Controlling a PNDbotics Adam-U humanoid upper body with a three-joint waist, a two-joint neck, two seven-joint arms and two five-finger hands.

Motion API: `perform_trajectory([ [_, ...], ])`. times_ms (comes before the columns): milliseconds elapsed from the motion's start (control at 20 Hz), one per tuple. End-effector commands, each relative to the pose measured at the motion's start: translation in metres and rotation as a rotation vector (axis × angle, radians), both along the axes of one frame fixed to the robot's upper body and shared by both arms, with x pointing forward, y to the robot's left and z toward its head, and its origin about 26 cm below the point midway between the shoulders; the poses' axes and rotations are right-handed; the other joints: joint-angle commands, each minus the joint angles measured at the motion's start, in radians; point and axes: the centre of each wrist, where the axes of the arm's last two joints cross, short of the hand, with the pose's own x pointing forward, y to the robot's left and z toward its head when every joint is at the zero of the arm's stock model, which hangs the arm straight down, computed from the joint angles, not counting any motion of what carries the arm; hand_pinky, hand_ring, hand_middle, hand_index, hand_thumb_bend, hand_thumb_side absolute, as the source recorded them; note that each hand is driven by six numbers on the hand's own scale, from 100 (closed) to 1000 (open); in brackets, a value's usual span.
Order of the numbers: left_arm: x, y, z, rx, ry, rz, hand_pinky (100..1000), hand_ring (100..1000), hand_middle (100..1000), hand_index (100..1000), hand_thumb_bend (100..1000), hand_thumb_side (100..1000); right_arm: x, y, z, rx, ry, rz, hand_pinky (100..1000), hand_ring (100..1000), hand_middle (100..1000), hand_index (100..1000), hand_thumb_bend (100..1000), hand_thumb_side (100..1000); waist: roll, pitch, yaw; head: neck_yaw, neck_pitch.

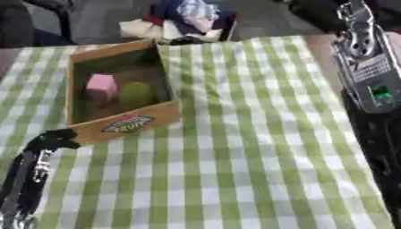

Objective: Pick up objects on the table and place them in the box.

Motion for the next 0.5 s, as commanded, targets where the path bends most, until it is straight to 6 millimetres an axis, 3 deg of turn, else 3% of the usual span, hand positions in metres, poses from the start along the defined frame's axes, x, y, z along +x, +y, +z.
perform_trajectory([
  [50, 0.0, 0.006, 0.007, 0.012, -0.022, 0.012, 864, 618, 650, 745, 100, 917, -0.011, -0.011, 0.0, 0.066, -0.021, 0.006, 539, 643, 763, 847, 100, 556, 0.001, -0.02, -0.005, 0.007, 0.023],
  [200, -0.001, 0.007, 0.006, 0.013, -0.017, 0.016, 864, 618, 650, 745, 100, 917, -0.019, -0.02, -0.018, 0.104, 0.014, -0.005, 538, 641, 757, 846, 100, 567, 0.003, -0.022, -0.012, 0.014, 0.037],
  [500, -0.001, 0.007, 0.005, 0.008, -0.018, 0.018, 863, 619, 651, 744, 100, 915, -0.033, -0.027, -0.038, 0.128, 0.04, -0.036, 536, 636, 735, 841, 100, 577, 0.006, -0.026, -0.018, 0.012, 0.048],
])
